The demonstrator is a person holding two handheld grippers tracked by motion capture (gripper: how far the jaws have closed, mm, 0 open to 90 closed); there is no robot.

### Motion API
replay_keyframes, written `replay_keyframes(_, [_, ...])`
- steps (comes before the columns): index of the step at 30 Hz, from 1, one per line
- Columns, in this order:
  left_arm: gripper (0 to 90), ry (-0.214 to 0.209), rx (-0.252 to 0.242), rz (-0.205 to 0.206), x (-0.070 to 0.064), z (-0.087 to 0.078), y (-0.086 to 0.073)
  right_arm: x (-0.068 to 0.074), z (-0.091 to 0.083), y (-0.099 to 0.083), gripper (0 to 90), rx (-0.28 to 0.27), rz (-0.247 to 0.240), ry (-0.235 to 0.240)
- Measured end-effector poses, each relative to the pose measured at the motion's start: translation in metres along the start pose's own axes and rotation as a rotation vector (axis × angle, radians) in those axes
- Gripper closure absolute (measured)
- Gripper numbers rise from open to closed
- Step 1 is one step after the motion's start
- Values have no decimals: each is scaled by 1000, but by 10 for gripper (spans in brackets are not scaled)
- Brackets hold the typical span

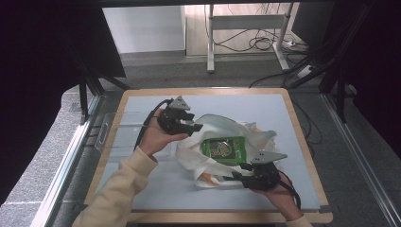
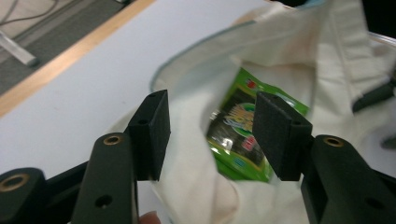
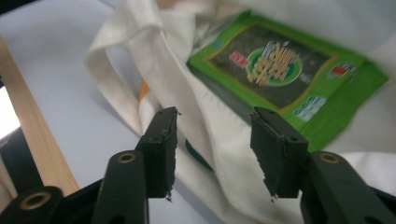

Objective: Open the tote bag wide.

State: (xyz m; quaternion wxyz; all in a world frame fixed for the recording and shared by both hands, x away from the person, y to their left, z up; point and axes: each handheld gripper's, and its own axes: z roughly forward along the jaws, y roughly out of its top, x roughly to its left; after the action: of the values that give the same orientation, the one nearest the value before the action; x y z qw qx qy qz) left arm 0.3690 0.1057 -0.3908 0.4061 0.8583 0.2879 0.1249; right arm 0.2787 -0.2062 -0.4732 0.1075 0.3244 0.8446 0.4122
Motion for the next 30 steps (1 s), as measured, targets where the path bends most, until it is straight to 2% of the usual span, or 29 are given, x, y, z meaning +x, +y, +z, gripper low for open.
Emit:
replay_keyframes(1, [465, 0, 0, 0, 0, 0, 0, 0, 0, 0, 498, 0, 0, 0])
replay_keyframes(2, [464, -31, 10, 4, -4, 2, -4, -1, -4, 2, 475, -26, 8, -1])
replay_keyframes(6, [485, -58, 36, 17, -11, 16, -8, -5, -11, 6, 459, -64, 32, -7])
replay_keyframes(11, [628, -81, 82, 36, -17, 33, -14, -8, -14, 6, 458, -72, 34, -14])
replay_keyframes(16, [805, -101, 125, 54, -22, 41, -25, -11, -15, 6, 467, -70, 41, -18])
replay_keyframes(22, [887, -116, 108, 36, -27, 40, -37, -15, -14, 12, 615, -42, 34, -6])
replay_keyframes(23, [895, -116, 108, 36, -27, 40, -37, -15, -14, 12, 615, -42, 34, -6])
replay_keyframes(25, [898, -127, 103, 23, -27, 42, -40, -18, -12, 19, 695, -40, 31, 0])
replay_keyframes(26, [900, -134, 107, 24, -26, 44, -42, -20, -9, 27, 785, -38, 21, 9])
replay_keyframes(30, [900, -140, 109, 23, -27, 43, -44, -24, 3, 47, 886, -27, 15, 17])
